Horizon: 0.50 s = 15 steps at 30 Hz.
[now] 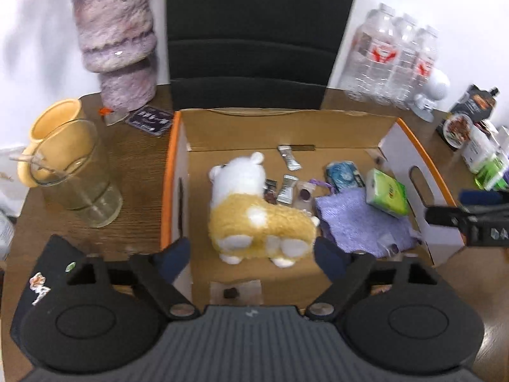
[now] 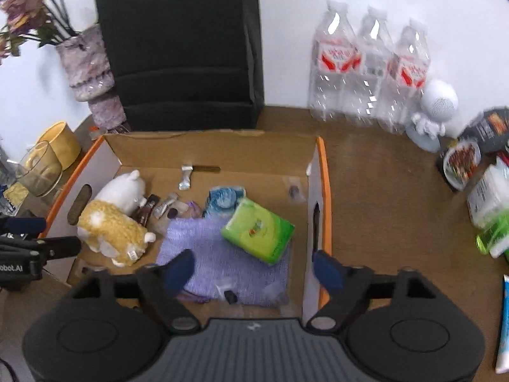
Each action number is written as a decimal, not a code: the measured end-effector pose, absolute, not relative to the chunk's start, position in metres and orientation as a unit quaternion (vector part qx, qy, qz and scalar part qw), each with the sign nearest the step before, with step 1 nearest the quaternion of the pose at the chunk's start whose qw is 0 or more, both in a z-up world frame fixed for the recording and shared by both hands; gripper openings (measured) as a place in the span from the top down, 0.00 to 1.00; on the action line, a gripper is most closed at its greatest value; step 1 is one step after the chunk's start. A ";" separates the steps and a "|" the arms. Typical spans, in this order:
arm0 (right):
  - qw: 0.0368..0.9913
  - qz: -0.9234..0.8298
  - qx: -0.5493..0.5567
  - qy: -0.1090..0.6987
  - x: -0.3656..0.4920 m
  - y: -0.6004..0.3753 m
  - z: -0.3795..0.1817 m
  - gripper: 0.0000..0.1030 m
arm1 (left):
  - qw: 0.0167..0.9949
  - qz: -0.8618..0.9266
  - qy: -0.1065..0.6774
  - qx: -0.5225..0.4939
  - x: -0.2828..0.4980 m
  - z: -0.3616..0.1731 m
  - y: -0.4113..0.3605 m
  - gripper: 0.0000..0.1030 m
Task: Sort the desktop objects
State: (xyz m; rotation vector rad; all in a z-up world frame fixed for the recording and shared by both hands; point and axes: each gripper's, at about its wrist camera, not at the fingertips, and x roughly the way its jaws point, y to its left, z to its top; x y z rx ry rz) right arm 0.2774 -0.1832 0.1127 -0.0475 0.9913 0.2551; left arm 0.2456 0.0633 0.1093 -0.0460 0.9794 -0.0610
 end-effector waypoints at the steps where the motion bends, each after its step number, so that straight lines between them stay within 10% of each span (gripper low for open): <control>1: 0.865 0.116 -0.019 0.488 0.279 -0.184 0.114 0.12 | 0.879 -0.022 0.475 -0.024 0.246 0.111 0.064 0.02; 15: 0.822 0.119 -0.007 0.557 0.240 -0.184 0.117 0.12 | 0.854 -0.012 0.519 -0.043 0.214 0.120 0.058 0.00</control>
